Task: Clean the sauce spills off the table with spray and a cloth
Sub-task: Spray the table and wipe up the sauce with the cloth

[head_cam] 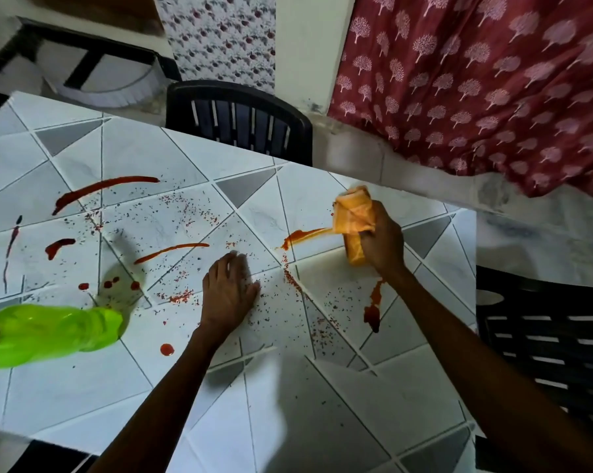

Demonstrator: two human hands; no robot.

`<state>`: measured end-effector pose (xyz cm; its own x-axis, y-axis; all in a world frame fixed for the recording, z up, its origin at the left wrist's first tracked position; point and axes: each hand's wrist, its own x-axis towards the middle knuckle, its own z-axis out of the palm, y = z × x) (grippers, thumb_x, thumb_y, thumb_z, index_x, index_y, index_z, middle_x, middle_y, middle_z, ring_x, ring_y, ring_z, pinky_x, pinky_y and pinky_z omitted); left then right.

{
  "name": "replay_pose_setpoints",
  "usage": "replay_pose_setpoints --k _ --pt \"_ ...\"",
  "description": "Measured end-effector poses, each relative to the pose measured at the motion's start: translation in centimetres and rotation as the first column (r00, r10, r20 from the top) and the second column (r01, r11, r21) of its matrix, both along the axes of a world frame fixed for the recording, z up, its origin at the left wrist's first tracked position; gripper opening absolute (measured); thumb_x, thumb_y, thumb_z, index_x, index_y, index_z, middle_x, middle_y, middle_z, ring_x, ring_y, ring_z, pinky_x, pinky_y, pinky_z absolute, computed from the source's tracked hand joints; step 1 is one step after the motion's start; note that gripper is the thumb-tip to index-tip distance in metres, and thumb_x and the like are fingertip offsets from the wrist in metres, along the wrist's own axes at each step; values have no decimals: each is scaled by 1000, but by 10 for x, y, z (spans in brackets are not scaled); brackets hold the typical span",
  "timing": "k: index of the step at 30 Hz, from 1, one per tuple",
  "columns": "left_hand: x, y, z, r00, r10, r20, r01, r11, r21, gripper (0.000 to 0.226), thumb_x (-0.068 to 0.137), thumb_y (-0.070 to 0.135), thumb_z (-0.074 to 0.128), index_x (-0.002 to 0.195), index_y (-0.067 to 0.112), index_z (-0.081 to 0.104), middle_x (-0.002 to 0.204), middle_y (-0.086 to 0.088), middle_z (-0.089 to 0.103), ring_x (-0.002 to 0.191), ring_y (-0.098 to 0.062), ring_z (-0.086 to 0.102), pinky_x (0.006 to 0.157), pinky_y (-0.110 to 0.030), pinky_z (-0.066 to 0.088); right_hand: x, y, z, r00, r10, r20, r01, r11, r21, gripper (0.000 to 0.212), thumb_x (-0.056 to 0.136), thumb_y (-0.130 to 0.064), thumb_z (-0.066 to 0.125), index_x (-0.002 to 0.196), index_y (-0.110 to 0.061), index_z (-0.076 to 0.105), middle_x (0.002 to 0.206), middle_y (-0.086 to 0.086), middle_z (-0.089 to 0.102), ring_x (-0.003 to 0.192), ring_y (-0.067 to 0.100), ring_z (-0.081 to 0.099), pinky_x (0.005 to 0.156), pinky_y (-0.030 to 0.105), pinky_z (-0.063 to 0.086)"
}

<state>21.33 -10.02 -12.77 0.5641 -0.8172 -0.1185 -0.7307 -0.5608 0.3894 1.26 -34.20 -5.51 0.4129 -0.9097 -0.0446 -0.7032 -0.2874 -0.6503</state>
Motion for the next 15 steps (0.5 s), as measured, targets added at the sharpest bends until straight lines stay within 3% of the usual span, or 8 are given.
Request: replay_pose_setpoints --k 3,7,11,15 --pt "0 4 0 1000 16 -7 -16 1000 -17 72 87 54 55 144 13 40 148 -12 41 131 -33 41 103 -49 39 8 -26 -8 995 -50 -84 49 999 -16 22 99 -16 57 119 -9 58 105 19 70 101 41 66 79 39 45" --pt "4 14 -2 1000 2 3 -2 999 -50 72 88 55 52 144 11 41 146 -14 43 129 -34 44 102 -49 42 52 -17 -21 992 -18 -126 22 999 35 42 101 -23 56 143 -20 53 123 17 68 114 39 63 90 39 47" --pt "9 25 -2 998 26 52 -21 995 -97 72 86 51 62 140 8 43 139 -18 49 122 -36 50 94 -49 49 109 30 -34 977 185 -104 -178 981 74 60 94 -7 59 150 -24 45 125 12 68 110 34 65 87 37 53" --pt "19 45 -9 996 79 51 -76 995 -58 70 86 53 62 138 9 46 139 -15 48 121 -33 49 93 -47 48 147 98 -47 908 418 10 -412 892 188 65 93 -2 61 151 -24 44 114 9 72 93 29 70 69 36 60"
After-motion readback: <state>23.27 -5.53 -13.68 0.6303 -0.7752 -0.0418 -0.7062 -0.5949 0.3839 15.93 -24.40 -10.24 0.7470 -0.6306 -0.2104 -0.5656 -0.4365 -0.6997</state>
